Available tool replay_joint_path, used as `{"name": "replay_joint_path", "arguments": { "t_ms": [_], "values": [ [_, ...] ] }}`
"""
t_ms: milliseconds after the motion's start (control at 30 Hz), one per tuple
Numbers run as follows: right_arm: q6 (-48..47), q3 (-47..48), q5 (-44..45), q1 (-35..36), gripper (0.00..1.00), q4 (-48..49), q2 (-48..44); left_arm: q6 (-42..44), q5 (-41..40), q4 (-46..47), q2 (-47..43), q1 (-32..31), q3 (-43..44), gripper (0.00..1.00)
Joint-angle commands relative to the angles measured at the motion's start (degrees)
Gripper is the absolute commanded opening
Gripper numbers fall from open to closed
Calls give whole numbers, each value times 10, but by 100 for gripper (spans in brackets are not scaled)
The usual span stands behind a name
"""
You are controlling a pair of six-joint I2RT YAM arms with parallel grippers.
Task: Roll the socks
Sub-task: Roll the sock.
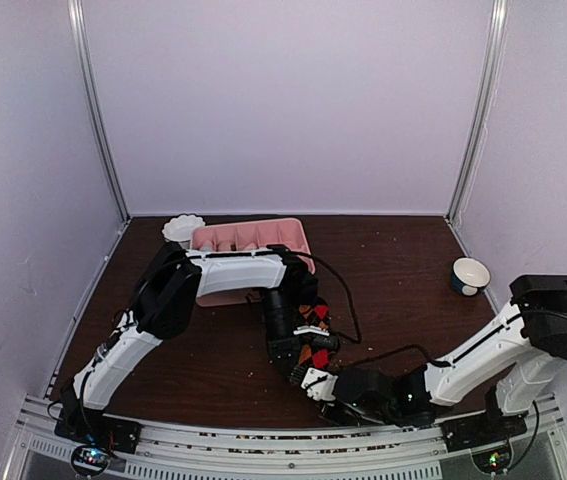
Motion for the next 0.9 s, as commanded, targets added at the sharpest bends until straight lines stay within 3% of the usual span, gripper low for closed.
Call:
{"name": "replay_joint_path", "arguments": {
  "t_ms": [0,433,667,733,800,867],
  "values": [
    [19,12,-34,-18,18,43,16,-5,-51,20,33,1,-4,0],
    [124,-15,-76,-46,0,67,59,7,-50,30,16,1,-21,0],
    [203,-59,-100,-57,0,104,97,28,-71,109,-59,1,-102,0],
    [223,-67,-110,-60,0,112,104,28,-82,141,-92,3,-135,13],
    [244,-76,-119,-61,0,122,110,30,-98,176,-128,6,-167,34],
    [267,-88,-129,-63,0,144,116,32,-117,210,-168,7,-196,42]
  ]
}}
